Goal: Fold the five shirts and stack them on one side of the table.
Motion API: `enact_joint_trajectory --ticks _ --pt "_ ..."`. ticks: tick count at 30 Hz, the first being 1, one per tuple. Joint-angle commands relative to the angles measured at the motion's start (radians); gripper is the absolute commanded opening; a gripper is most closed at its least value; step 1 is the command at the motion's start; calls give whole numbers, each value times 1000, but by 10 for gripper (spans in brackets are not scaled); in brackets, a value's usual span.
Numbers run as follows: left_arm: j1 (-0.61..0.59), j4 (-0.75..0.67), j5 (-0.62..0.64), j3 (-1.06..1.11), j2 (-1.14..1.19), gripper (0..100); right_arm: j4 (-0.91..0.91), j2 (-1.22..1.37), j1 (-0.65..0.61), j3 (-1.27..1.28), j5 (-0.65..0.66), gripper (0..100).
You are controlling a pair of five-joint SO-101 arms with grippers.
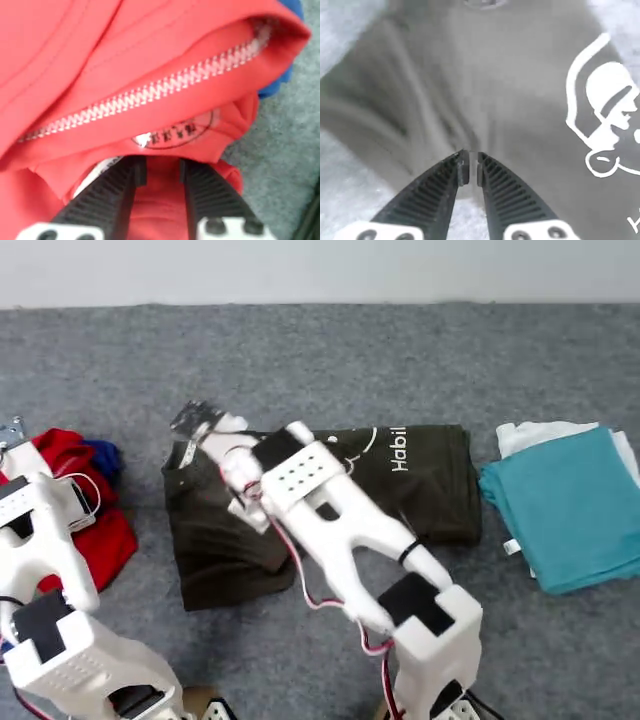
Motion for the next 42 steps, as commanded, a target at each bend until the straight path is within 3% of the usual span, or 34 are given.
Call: enact_joint_trajectory --ticks 1,4,8,13,16,27,38,42 --pt "-8 -6 -2 -33 -34 119 5 8 21 -40 -2 40" --pt "-9 -6 -2 -33 -34 119 42 10 -41 -41 0 47" --pt "-71 3 -2 -47 -44 122 61 22 -122 -40 0 151" --pt "-133 167 0 -136 -52 122 51 62 -186 -80 -2 242" --pt "-133 226 0 -165 -52 121 51 110 -222 -150 -2 240" --pt "-138 235 0 -168 -52 120 54 300 -314 -387 -2 240" --pt "-140 235 0 -168 -51 120 -2 453 -317 -460 -2 240" --pt "-140 235 0 -168 -49 120 -56 496 -315 -460 6 170"
